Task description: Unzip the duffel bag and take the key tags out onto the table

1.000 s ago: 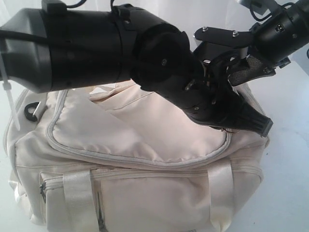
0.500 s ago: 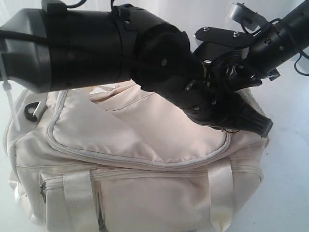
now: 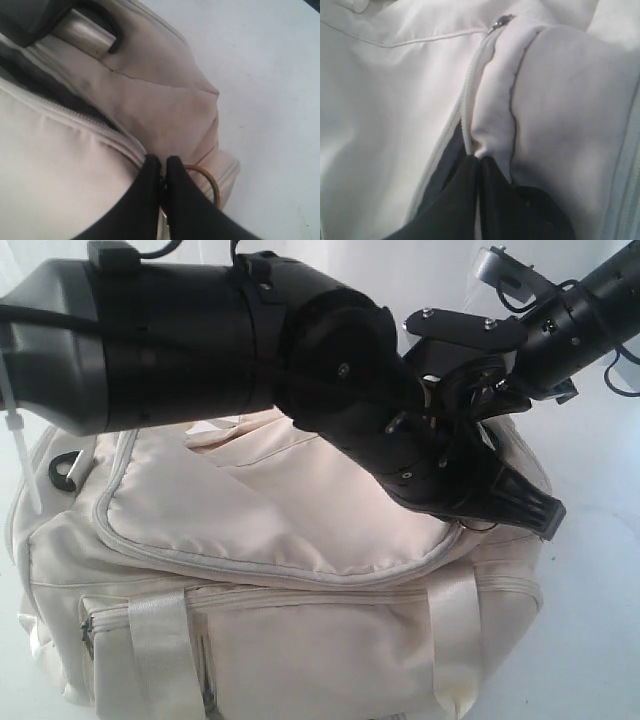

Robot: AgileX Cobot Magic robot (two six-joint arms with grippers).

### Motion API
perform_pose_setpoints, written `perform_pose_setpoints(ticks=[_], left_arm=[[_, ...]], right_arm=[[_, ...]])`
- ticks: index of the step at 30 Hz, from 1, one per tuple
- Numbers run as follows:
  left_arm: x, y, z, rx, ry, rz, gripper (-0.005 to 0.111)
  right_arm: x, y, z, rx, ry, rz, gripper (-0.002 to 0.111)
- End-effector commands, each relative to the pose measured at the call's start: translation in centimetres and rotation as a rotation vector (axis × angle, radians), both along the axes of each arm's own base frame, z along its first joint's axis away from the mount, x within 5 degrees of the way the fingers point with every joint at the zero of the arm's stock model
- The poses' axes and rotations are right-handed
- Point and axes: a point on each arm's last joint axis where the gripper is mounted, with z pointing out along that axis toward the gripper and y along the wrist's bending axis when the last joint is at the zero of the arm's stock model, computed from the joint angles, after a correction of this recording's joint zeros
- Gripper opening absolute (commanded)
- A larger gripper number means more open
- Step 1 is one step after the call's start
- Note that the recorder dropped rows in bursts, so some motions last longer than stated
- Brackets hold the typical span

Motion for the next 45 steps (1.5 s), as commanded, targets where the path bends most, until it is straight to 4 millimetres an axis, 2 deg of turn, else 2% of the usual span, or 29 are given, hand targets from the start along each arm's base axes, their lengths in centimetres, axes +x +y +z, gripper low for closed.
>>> perform_pose_setpoints(ticks=[1, 8, 15, 29, 38, 41, 45], left_arm=[[-0.7, 0.2, 0.0, 0.022, 0.052, -0.008, 0.0], [-2.2, 0.4, -0.6, 0.127, 0.09, -0.06, 0.0], [-2.7, 1.2, -1.0, 0.233, 0.13, -0.087, 0.0], [-3.8, 5.0, 0.9, 0.472, 0.13, -0.134, 0.0], [-4.0, 6.7, 1.0, 0.627, 0.148, -0.126, 0.0], [-4.1, 7.6, 1.3, 0.665, 0.133, -0.112, 0.0], [-4.4, 9.2, 0.7, 0.715, 0.117, -0.075, 0.0]], right_arm=[[0.7, -0.1, 0.4, 0.009, -0.055, -0.044, 0.0], [0.7, -0.2, 0.4, 0.007, -0.063, -0.051, 0.0], [0.7, -0.2, 0.4, 0.004, -0.064, -0.05, 0.0], [0.8, -0.4, 0.2, -0.022, -0.073, -0.046, 0.0], [0.8, -0.5, 0.2, -0.037, -0.077, -0.045, 0.0], [0.8, -0.5, 0.2, -0.037, -0.077, -0.045, 0.0], [0.8, -0.5, 0.1, -0.039, -0.078, -0.044, 0.0]])
